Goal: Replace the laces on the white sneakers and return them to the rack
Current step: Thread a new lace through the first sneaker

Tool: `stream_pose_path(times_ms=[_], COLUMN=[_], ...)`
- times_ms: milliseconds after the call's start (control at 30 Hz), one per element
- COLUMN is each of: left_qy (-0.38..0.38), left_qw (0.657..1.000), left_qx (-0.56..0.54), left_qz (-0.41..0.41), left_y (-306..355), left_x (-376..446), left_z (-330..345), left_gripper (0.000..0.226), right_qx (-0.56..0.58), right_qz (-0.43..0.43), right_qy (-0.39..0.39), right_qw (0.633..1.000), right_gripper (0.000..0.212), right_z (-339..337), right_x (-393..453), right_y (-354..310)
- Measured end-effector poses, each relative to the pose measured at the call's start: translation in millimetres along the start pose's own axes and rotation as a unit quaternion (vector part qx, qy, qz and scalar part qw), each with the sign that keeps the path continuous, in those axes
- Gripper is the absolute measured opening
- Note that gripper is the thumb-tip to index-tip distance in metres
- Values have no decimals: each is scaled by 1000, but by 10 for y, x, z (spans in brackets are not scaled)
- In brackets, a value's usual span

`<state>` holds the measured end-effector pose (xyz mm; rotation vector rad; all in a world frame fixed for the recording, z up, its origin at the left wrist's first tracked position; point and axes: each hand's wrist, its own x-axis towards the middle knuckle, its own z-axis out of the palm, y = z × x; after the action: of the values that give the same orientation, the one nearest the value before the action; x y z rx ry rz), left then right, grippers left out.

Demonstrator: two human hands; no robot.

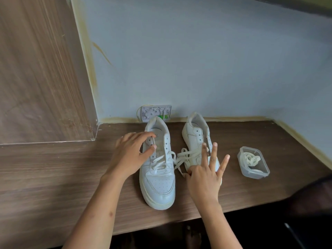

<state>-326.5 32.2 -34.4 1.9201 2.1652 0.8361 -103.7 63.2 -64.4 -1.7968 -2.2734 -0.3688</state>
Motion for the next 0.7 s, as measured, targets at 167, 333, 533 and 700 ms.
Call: stream_pose_path(times_ms=[167, 333, 533, 700], left_qy=[12, 10, -9, -50], left_qw=[1000, 1000, 999, 995], left_qx=[14, -4, -25, -81], left_qz=[-20, -24, -23, -16], left_y=[-5, 11, 47, -7], left_x=[-21, -25, -47, -74], left_z=[-57, -81, -99, -129], left_gripper=[55, 44, 31, 37], right_qx=[57, 119, 116, 421], right_qz=[-15, -114, -103, -32], right_qy=[45, 76, 69, 120], right_qw=[997, 983, 985, 899], right_gripper=[32, 41, 32, 22], right_z=[49, 77, 181, -157], right_x=[5, 52, 113, 189], right_y=[-38, -37, -123, 49])
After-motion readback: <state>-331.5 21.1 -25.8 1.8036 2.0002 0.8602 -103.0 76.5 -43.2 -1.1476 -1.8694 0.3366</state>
